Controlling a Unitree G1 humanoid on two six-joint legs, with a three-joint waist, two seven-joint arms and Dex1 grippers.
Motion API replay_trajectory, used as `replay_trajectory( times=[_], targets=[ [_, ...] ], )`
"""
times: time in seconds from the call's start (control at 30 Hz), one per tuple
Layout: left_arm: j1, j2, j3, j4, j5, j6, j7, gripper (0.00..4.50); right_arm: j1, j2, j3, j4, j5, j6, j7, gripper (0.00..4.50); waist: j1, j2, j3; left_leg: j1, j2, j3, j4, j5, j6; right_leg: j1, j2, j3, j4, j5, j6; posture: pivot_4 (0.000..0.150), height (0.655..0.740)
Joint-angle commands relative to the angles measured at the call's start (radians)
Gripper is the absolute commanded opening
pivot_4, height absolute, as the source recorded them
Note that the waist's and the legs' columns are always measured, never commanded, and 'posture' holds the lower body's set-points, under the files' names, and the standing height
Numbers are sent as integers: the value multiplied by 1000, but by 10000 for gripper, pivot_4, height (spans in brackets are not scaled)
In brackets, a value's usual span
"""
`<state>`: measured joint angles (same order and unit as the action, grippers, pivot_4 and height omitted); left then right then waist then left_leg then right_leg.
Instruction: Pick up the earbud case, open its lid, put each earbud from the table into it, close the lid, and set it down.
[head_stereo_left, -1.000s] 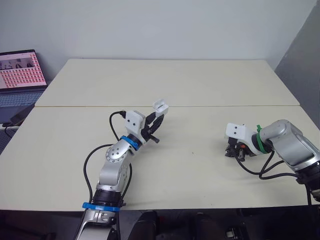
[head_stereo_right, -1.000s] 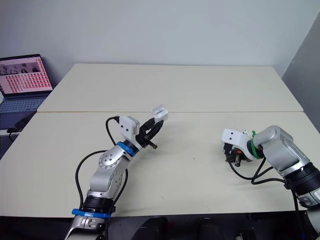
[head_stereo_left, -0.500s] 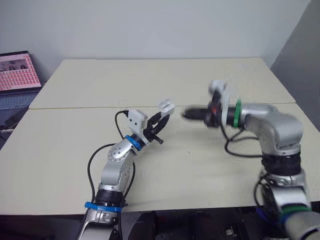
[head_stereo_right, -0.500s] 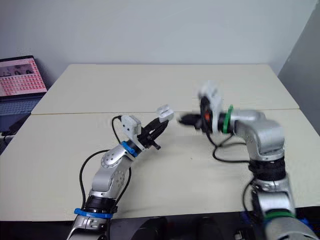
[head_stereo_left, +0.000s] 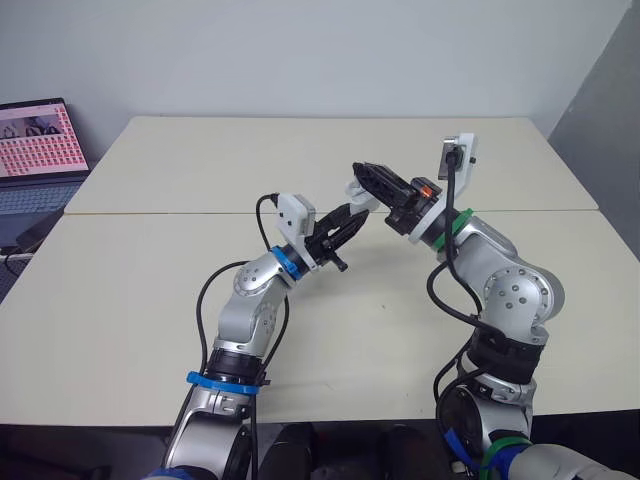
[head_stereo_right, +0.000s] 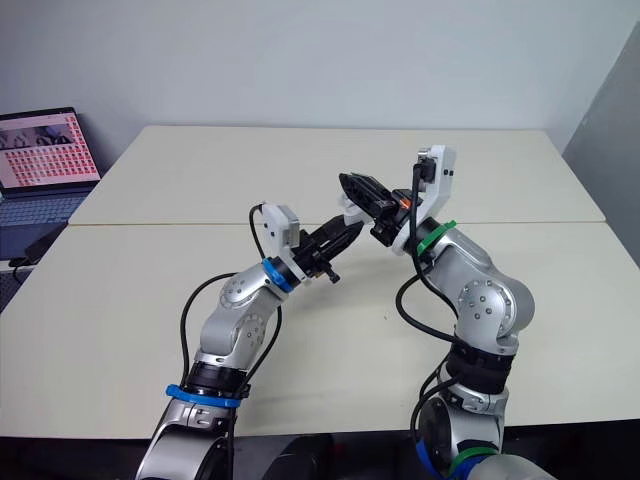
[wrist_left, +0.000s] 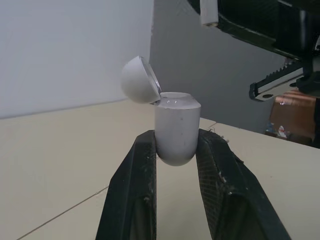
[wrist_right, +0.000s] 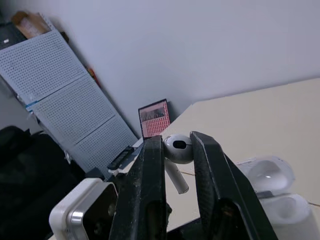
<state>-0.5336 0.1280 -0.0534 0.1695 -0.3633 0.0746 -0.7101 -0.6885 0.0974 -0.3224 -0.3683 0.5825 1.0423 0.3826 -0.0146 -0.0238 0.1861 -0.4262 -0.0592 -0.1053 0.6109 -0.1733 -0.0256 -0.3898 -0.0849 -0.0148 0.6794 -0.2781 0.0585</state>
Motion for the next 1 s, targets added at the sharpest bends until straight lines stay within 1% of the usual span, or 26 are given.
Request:
replay_trajectory(
  times=[0.03, 0.23, 0.5, 1.0],
  targets=[
    [-33, -11, 4, -10, 8, -32, 1, 7865, 19, 1, 48, -26, 19, -75, -26, 3844, -3, 0, 0, 0, 0, 0, 0, 0, 0, 0, 0, 0, 0, 0, 0, 1500, 7400],
    [-52, -20, 13, -8, 5, -28, 8, 7865, 80, -56, 149, -10, -44, -227, -21, 3844, -8, 0, 0, 0, 0, 0, 0, 0, 0, 0, 0, 0, 0, 0, 0, 1500, 7400],
    [-62, -18, 10, -7, 2, -25, -7, 7865, 107, -89, 203, 41, -72, -364, -31, 3844, -13, 0, 0, 0, 1, 0, 0, 0, 0, 0, 0, 0, 0, 0, 0, 1500, 7400],
    [-78, -17, 13, -11, -7, -21, -22, 7865, 133, -142, 254, 87, -94, -444, -40, 3844, -13, 0, 0, 0, 1, 0, -1, 0, 0, 0, 0, 0, 0, 0, 0, 1500, 7400]
  ],
)
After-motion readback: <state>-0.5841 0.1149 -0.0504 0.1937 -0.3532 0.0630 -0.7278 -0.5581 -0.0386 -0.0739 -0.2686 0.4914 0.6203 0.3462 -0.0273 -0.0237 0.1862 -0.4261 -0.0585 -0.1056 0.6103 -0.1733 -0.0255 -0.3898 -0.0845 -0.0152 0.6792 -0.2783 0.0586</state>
